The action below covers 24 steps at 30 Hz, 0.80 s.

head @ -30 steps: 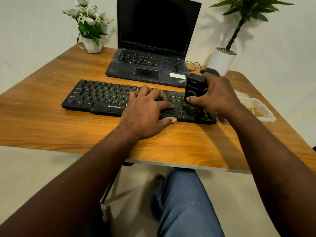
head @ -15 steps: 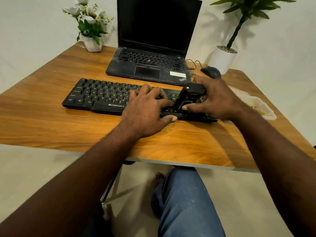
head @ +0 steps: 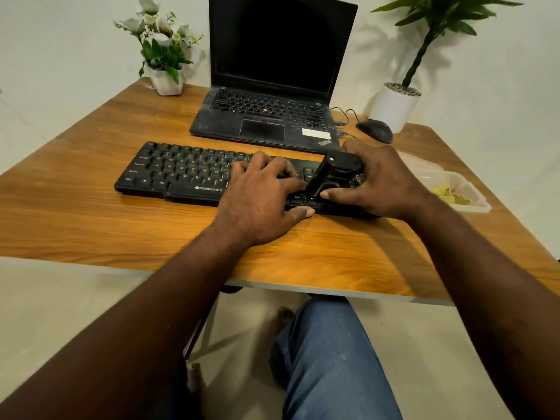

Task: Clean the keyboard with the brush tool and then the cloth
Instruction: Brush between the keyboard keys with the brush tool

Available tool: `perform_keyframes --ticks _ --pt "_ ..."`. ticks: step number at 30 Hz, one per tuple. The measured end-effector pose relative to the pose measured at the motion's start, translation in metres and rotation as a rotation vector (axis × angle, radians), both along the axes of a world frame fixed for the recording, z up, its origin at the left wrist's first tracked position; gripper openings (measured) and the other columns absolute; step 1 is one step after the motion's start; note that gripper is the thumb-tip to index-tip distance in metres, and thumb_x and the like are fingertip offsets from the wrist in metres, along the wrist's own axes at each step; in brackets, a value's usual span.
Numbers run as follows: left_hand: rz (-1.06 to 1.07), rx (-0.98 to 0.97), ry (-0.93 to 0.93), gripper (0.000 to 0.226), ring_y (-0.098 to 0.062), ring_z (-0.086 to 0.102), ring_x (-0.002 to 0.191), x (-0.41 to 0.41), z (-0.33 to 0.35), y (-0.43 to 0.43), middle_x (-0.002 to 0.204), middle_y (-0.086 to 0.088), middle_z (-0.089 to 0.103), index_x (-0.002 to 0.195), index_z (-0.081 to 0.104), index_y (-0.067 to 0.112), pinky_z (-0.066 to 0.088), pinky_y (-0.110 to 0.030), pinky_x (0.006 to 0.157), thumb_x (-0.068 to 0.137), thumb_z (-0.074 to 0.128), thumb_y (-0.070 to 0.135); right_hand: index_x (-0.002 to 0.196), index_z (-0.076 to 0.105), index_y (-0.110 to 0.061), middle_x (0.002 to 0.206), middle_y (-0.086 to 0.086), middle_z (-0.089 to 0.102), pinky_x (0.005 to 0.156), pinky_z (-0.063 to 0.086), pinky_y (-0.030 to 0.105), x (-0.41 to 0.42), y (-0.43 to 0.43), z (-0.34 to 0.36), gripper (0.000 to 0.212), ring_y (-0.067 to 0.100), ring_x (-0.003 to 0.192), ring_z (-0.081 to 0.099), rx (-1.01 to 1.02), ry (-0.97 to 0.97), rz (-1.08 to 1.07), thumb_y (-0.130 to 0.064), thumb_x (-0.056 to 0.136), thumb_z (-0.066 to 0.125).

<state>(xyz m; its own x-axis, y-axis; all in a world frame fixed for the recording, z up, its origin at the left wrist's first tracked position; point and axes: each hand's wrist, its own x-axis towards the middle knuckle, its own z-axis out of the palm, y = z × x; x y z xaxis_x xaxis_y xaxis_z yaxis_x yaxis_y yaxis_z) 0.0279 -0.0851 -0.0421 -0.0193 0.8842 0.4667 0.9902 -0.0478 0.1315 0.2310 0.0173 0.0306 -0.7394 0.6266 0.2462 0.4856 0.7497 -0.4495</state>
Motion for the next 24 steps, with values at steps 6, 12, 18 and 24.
perform_keyframes --ticks 6,12,18,24 --pt "-0.002 -0.008 0.001 0.059 -0.019 0.037 0.129 -0.001 -0.001 0.000 0.134 0.012 0.051 0.136 0.060 0.047 0.033 -0.046 0.103 0.089 0.047 0.080 0.091 0.052 -0.046 0.089 -0.023 0.061 0.062 0.037 0.000 0.016 0.012 0.014 0.049 -0.017 0.077 0.056 0.013 -0.063 -0.046 -0.022 0.075 0.092" --pt "-0.005 -0.007 0.002 0.059 -0.019 0.038 0.128 0.000 0.000 0.000 0.133 0.013 0.051 0.136 0.061 0.046 0.033 -0.046 0.101 0.088 0.048 0.080 0.105 0.062 -0.033 0.101 -0.012 0.069 0.076 0.051 0.016 0.006 0.007 0.004 0.042 0.002 0.096 0.066 -0.010 -0.021 -0.013 -0.027 0.075 0.092" --pt "-0.006 -0.005 -0.002 0.059 -0.019 0.038 0.128 -0.001 0.000 -0.001 0.133 0.012 0.051 0.136 0.061 0.046 0.033 -0.046 0.101 0.089 0.048 0.079 0.102 0.061 -0.032 0.105 -0.005 0.071 0.080 0.056 0.026 0.022 0.017 0.015 0.044 0.009 0.099 0.069 0.008 -0.042 -0.108 -0.027 0.072 0.092" --pt "-0.010 -0.006 -0.003 0.058 -0.019 0.038 0.129 -0.001 0.000 0.000 0.133 0.012 0.052 0.135 0.061 0.046 0.033 -0.048 0.103 0.089 0.049 0.079 0.122 0.062 -0.027 0.108 -0.010 0.071 0.073 0.054 0.017 0.021 0.013 0.020 0.054 0.002 0.097 0.069 -0.184 -0.013 -0.114 -0.025 0.076 0.090"
